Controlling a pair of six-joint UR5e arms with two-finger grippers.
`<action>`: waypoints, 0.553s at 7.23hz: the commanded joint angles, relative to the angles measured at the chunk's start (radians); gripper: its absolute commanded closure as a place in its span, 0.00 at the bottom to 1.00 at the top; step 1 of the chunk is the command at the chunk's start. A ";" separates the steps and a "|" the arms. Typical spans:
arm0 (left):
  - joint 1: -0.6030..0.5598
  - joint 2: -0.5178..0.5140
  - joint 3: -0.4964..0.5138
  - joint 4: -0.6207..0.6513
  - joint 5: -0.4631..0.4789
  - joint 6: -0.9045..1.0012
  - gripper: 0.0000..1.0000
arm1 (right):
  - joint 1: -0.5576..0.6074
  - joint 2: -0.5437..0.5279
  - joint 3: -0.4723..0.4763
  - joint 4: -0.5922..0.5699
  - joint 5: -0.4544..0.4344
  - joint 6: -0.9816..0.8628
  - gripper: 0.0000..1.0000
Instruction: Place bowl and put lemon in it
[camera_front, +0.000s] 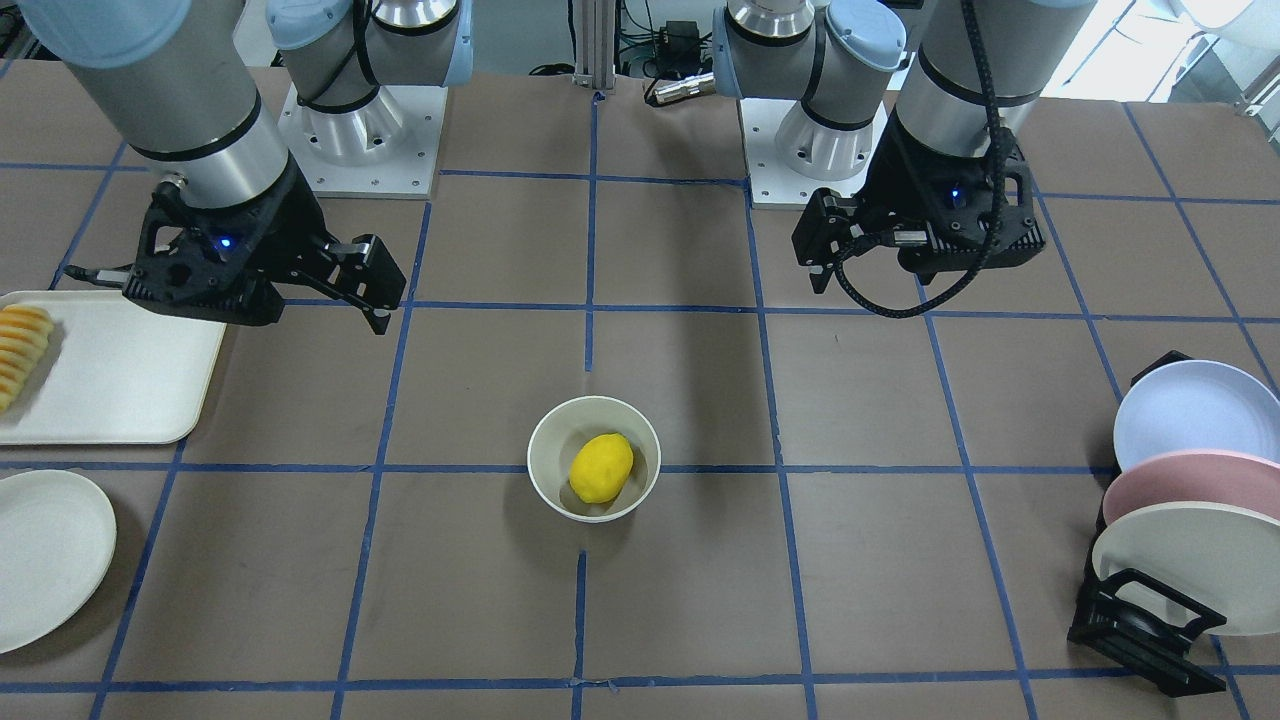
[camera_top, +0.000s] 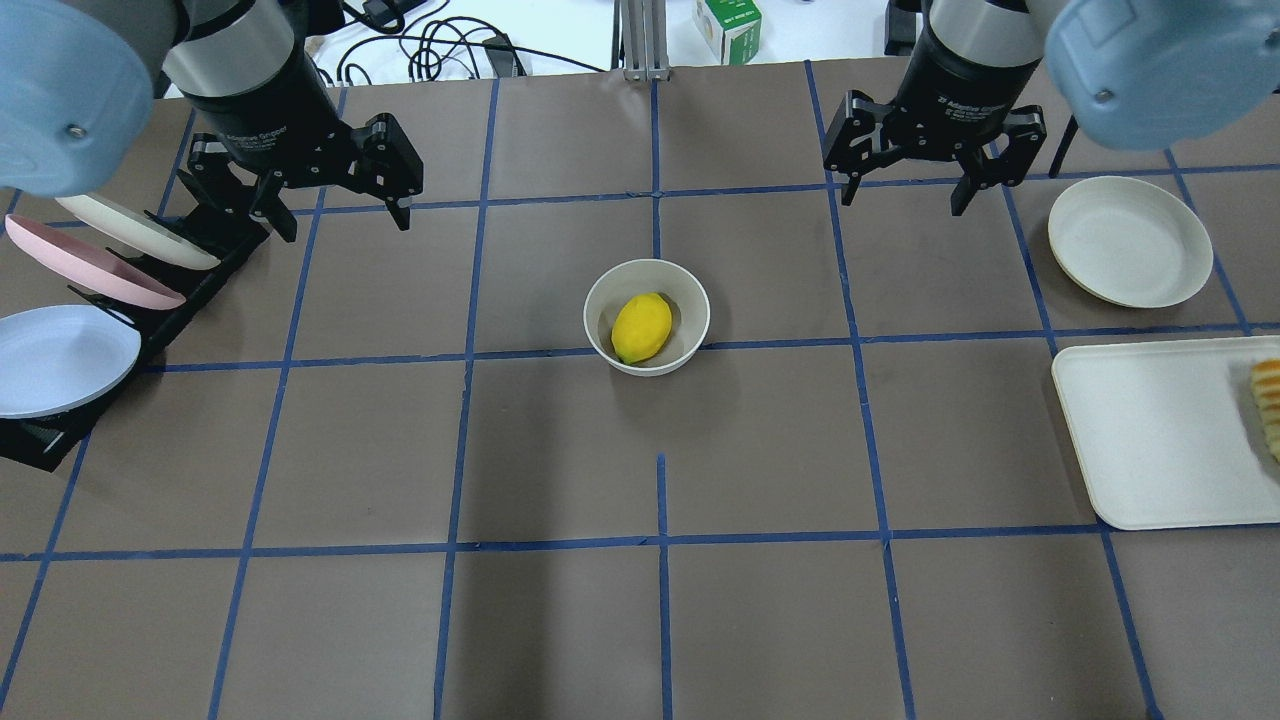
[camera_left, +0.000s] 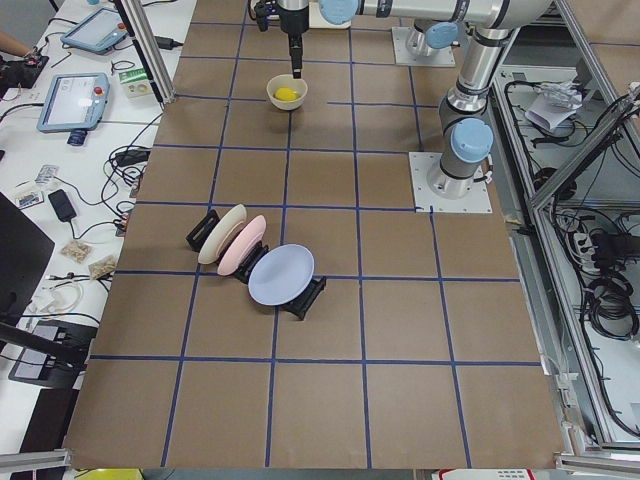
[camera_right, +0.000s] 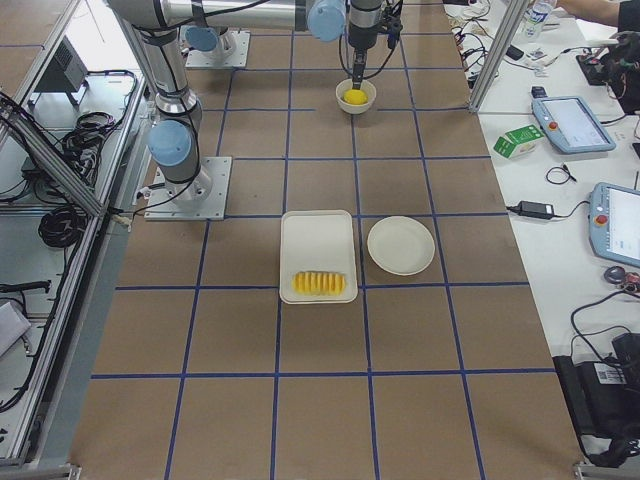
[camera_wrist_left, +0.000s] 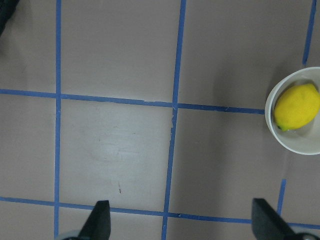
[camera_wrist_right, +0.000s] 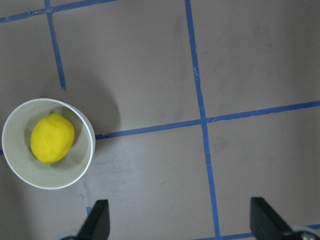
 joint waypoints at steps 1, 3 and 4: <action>-0.002 0.006 0.001 0.000 0.001 0.000 0.00 | -0.008 -0.039 0.030 0.038 -0.003 -0.001 0.00; -0.007 0.011 0.001 0.000 0.004 -0.002 0.00 | -0.008 -0.059 0.061 0.034 -0.028 0.002 0.00; -0.005 0.014 0.002 0.001 0.003 0.000 0.00 | -0.005 -0.059 0.062 0.040 -0.097 0.005 0.00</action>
